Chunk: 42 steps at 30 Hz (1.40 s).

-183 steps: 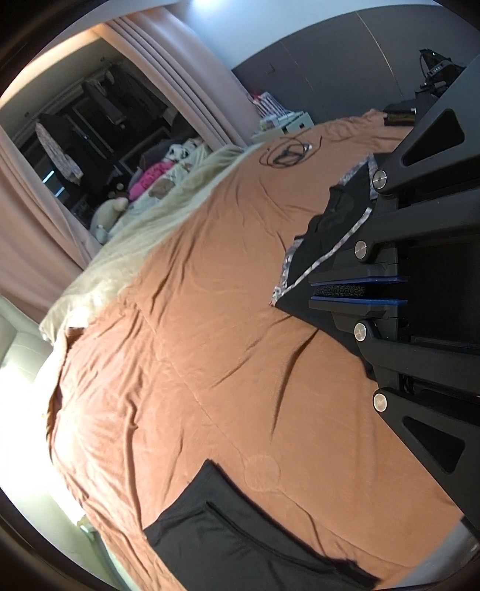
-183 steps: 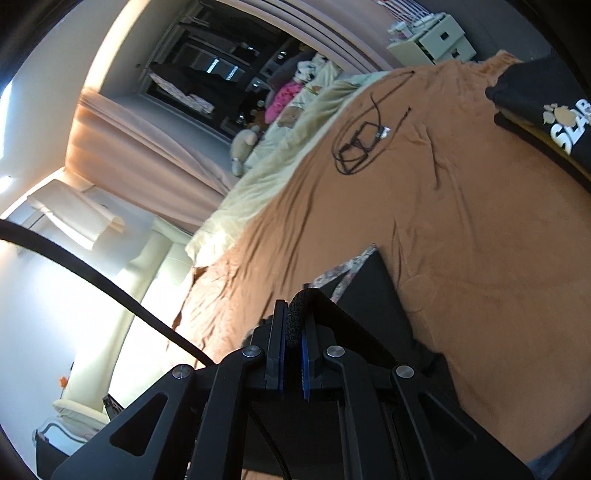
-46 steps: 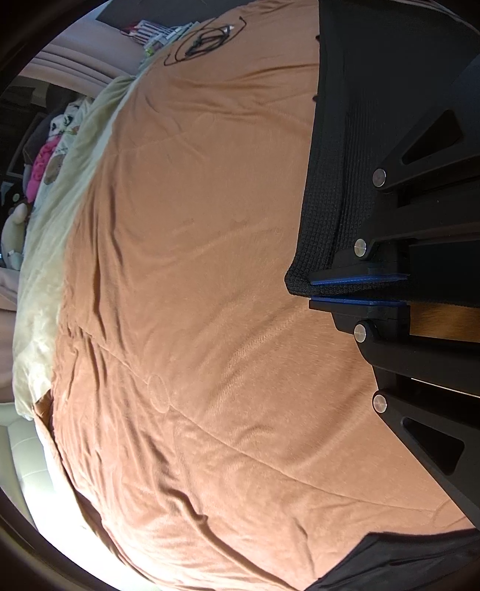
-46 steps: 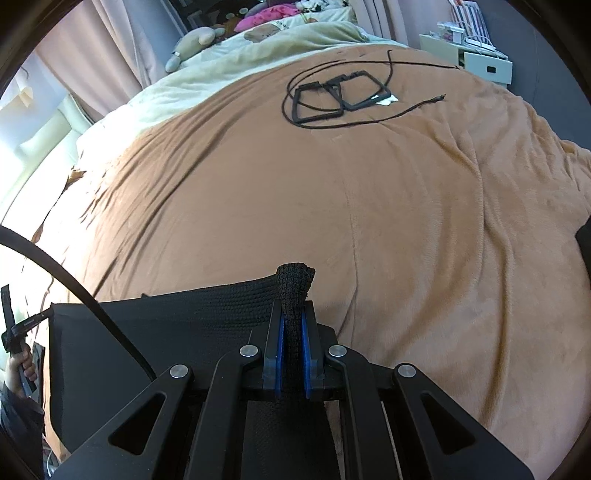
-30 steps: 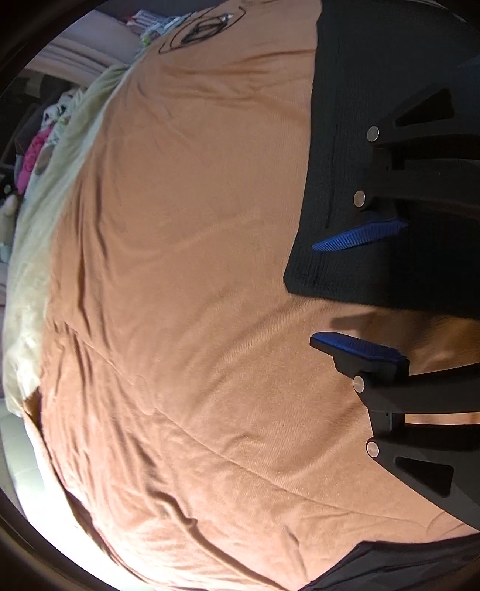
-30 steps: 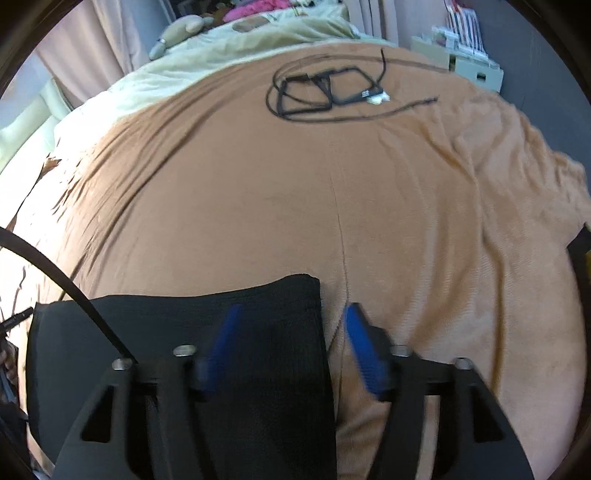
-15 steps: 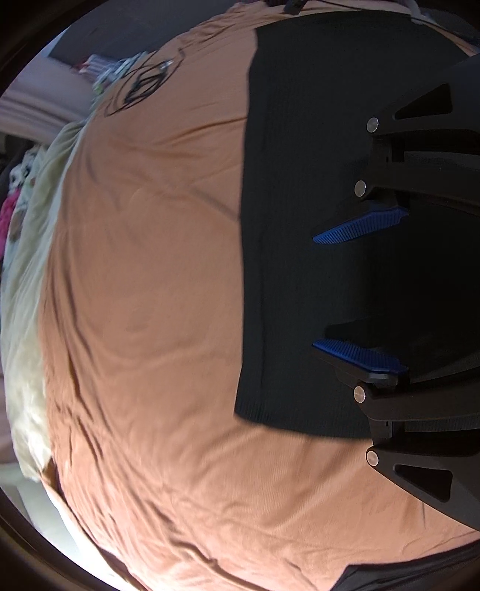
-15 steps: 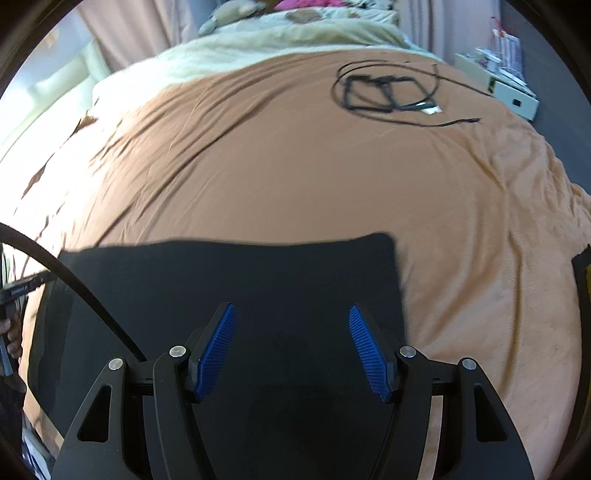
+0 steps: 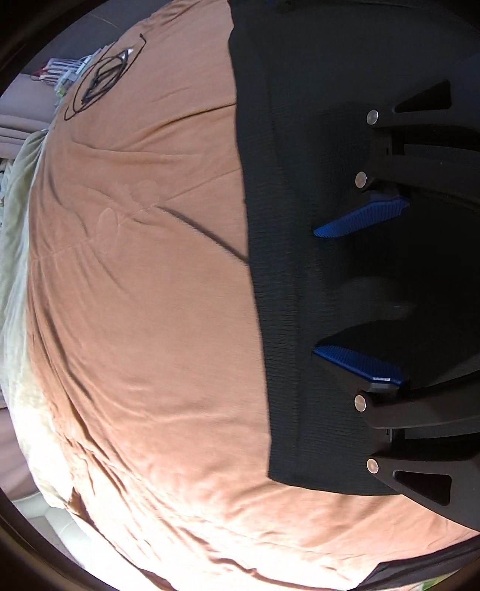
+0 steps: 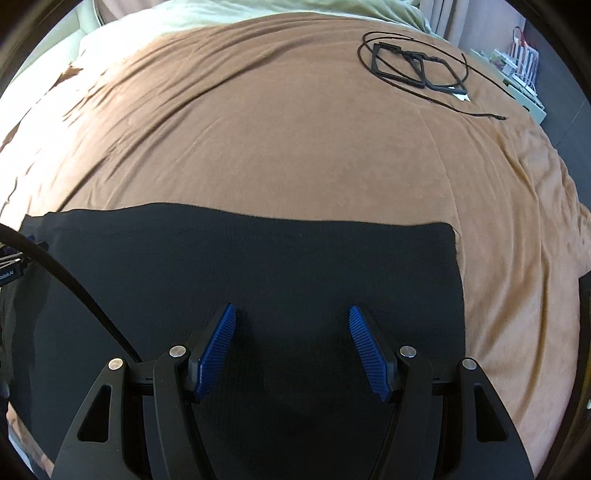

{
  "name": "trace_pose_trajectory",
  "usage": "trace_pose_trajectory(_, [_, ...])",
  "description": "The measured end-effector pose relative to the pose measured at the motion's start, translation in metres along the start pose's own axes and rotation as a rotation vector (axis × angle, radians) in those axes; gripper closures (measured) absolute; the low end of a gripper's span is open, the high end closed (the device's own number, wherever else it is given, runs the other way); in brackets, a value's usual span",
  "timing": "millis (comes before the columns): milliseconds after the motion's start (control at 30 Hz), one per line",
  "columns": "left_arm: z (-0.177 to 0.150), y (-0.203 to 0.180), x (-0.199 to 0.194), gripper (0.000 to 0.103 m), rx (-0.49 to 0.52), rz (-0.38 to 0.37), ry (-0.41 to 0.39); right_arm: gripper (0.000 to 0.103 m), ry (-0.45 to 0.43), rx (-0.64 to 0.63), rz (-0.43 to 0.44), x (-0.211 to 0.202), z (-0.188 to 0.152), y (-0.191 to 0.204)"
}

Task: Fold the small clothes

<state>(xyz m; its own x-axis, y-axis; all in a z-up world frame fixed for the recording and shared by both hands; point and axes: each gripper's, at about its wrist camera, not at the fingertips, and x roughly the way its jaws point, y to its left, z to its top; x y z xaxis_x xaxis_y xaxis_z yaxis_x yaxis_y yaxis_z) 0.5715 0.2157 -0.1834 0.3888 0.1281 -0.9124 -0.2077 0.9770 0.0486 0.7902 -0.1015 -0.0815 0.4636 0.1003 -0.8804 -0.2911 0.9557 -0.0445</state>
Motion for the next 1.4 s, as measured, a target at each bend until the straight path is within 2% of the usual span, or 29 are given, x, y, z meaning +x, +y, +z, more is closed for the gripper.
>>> trace_pose_trajectory(267, [0.018,0.008,0.012,0.031,-0.073,-0.013,-0.022,0.024,0.019,0.06,-0.059,0.027,0.025,0.013])
trace_pose_trajectory(400, [0.014,0.009,0.005,0.031,-0.091,-0.019,-0.022,0.023,0.023,0.091,-0.069,0.031,0.031,0.015])
trace_pose_trajectory(533, [0.005,0.014,-0.01,0.031,-0.092,-0.037,-0.028,0.023,0.021,0.118,-0.035,0.024,0.028,0.009])
trace_pose_trajectory(767, [-0.026,0.02,-0.029,0.031,-0.109,-0.064,-0.016,0.023,0.023,0.119,0.04,0.003,-0.002,0.01])
trace_pose_trajectory(1033, [-0.072,0.017,-0.044,0.031,-0.089,-0.068,0.008,0.023,0.044,0.075,0.02,-0.006,-0.049,0.023])
trace_pose_trajectory(1400, [-0.135,0.018,-0.066,0.031,-0.072,-0.064,0.02,0.023,0.02,0.048,0.011,-0.029,-0.106,0.036])
